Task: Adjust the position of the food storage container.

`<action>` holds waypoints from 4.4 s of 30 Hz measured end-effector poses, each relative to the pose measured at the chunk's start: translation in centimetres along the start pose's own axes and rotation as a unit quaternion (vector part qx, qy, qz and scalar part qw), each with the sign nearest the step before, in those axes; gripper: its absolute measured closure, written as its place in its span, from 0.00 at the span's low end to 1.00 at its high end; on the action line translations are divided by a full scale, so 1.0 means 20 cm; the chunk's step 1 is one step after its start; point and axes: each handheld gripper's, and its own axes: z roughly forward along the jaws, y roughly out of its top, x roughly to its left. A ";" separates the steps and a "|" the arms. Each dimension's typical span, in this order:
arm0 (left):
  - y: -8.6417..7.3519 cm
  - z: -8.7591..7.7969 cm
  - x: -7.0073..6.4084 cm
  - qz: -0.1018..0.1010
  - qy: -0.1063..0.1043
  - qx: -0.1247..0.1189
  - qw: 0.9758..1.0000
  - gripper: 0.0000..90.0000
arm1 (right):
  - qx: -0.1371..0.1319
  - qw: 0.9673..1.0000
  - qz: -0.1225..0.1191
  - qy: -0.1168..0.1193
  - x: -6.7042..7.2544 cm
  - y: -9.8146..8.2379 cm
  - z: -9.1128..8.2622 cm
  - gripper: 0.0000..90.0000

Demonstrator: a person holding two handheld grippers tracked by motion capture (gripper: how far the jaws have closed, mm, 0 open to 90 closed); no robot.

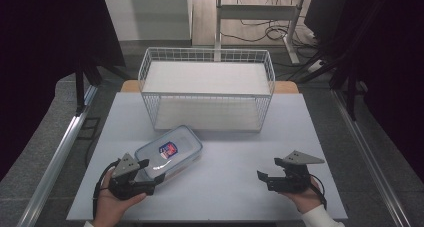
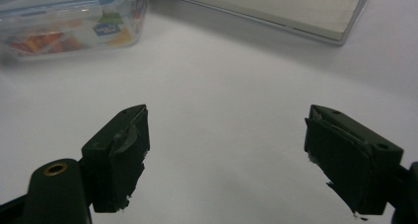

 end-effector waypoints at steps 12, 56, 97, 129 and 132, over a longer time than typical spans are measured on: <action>0.02 0.01 -0.03 0.005 -0.001 0.003 1.000 0.27 | 0.010 1.000 -0.010 0.005 0.02 -0.02 0.00 0.22; 0.52 0.43 0.38 0.035 0.011 0.104 0.994 0.70 | 0.023 0.999 -0.029 -0.007 0.05 -0.02 0.04 0.23; 0.58 0.70 0.11 0.126 -0.093 0.219 0.963 1.00 | 0.039 0.999 -0.031 -0.012 0.03 -0.03 0.07 0.23; 0.02 0.00 0.42 -0.047 -0.005 0.197 0.979 1.00 | 0.048 0.998 -0.037 -0.021 0.05 -0.04 0.08 0.23; -0.02 0.05 0.40 -0.044 -0.017 0.215 0.976 1.00 | 0.050 0.998 -0.039 -0.022 0.05 -0.04 0.09 0.23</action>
